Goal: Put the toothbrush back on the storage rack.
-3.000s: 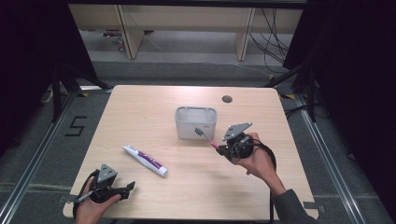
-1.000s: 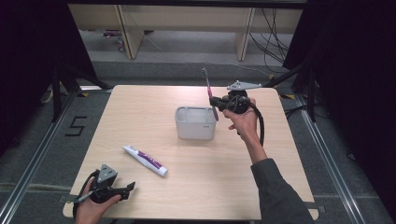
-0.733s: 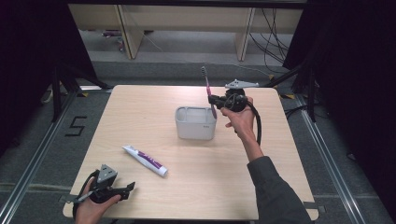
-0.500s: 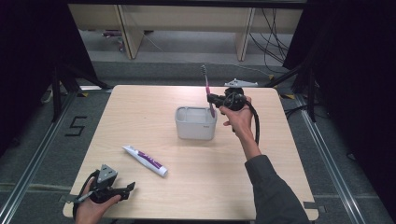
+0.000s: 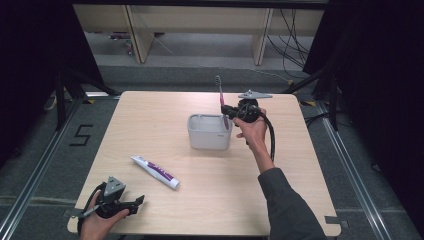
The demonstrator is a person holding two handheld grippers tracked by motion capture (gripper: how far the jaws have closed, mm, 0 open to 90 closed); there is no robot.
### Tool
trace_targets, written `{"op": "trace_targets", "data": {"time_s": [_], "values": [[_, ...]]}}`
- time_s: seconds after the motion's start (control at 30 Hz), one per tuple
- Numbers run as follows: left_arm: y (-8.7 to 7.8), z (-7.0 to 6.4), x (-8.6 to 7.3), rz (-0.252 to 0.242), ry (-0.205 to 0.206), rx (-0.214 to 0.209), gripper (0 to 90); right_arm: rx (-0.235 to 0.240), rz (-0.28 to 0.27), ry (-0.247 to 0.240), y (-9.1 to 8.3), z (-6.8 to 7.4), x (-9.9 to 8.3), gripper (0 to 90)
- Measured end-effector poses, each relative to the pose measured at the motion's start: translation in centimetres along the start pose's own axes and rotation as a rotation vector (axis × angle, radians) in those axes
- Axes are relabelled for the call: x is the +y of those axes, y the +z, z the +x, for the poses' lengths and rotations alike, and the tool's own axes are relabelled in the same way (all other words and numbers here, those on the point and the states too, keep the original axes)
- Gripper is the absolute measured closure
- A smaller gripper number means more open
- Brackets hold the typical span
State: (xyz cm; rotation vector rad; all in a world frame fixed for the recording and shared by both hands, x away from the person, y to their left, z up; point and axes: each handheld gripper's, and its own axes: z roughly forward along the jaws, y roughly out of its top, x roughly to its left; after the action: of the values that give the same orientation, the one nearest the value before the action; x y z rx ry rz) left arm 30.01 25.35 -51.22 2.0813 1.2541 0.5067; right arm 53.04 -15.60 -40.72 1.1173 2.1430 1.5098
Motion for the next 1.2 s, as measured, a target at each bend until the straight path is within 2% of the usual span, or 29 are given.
{"op": "trace_targets", "data": {"time_s": [0.1,0.13,0.17,0.2,0.33,0.43,0.47,0.5,0.63,0.7,0.73,0.77,0.83,0.9,0.93,1.03,1.1,1.13,1.2], "values": [[0.0,0.0,0.0,-0.003,-0.005,0.001,19.7,-0.006,-0.007,-0.012,0.1,-0.1,-0.1,84.2],[0.0,0.0,0.0,-0.003,-0.005,0.001,19.6,0.005,-0.006,-0.003,0.2,-0.1,-0.2,84.2],[-0.1,0.0,0.0,-0.001,-0.003,0.002,19.6,-0.002,-0.007,-0.016,0.3,-0.2,-0.2,84.2],[-0.1,0.0,0.0,0.0,-0.003,0.003,19.6,-0.001,0.012,0.016,0.3,0.1,-0.4,84.2],[-0.1,0.0,0.0,-0.003,-0.005,0.001,19.6,-0.009,0.005,-0.005,0.6,-0.3,-0.8,84.0],[-0.1,0.0,-0.1,-0.003,-0.005,0.001,19.6,-0.01,0.012,0.023,0.6,-0.1,-1.1,83.8],[-0.1,0.0,-0.1,-0.001,-0.003,0.002,19.6,-0.015,0.014,0.019,0.7,-0.2,-1.3,83.6],[-0.1,0.0,-0.1,-0.001,-0.005,0.003,19.6,-0.022,0.009,-0.014,0.8,-0.4,-1.4,83.5],[-0.1,0.0,-0.1,-0.003,-0.005,0.008,19.6,-0.021,0.021,0.013,1.0,-0.2,-1.8,82.7],[-0.1,0.0,-0.1,-0.001,-0.003,0.009,19.6,-0.021,0.021,-0.012,1.1,-0.3,-1.9,82.3],[-0.1,0.0,-0.1,0.0,-0.002,0.01,19.6,-0.024,0.026,0.007,1.1,-0.2,-2.0,82.2],[-0.1,0.0,-0.1,0.0,-0.002,0.01,19.6,-0.024,0.026,0.007,1.1,-0.2,-2.0,82.2],[-0.1,0.0,-0.1,-0.002,-0.003,0.01,19.6,-0.035,0.018,-0.023,1.2,-0.4,-2.1,81.7],[-0.1,0.0,-0.1,-0.001,-0.002,0.01,19.7,-0.035,0.022,-0.024,1.2,-0.4,-2.2,81.7],[-0.1,0.0,-0.1,-0.001,-0.002,0.01,19.7,-0.037,0.03,-0.007,1.1,-0.4,-2.2,81.6],[-0.1,0.0,-0.1,-0.002,-0.002,0.007,19.7,-0.047,0.03,-0.014,0.9,-0.4,-2.3,81.0],[-0.1,0.0,-0.1,-0.002,-0.003,0.009,19.6,-0.065,0.02,-0.04,0.8,-0.6,-2.2,78.6],[-0.1,0.0,-0.1,-0.002,-0.003,0.008,19.6,-0.045,0.03,-0.004,0.7,-0.4,-2.3,78.3],[-0.1,0.0,-0.1,0.0,-0.001,0.01,19.7,-0.046,0.024,-0.017,0.4,-0.6,-2.2,75.3]]}}
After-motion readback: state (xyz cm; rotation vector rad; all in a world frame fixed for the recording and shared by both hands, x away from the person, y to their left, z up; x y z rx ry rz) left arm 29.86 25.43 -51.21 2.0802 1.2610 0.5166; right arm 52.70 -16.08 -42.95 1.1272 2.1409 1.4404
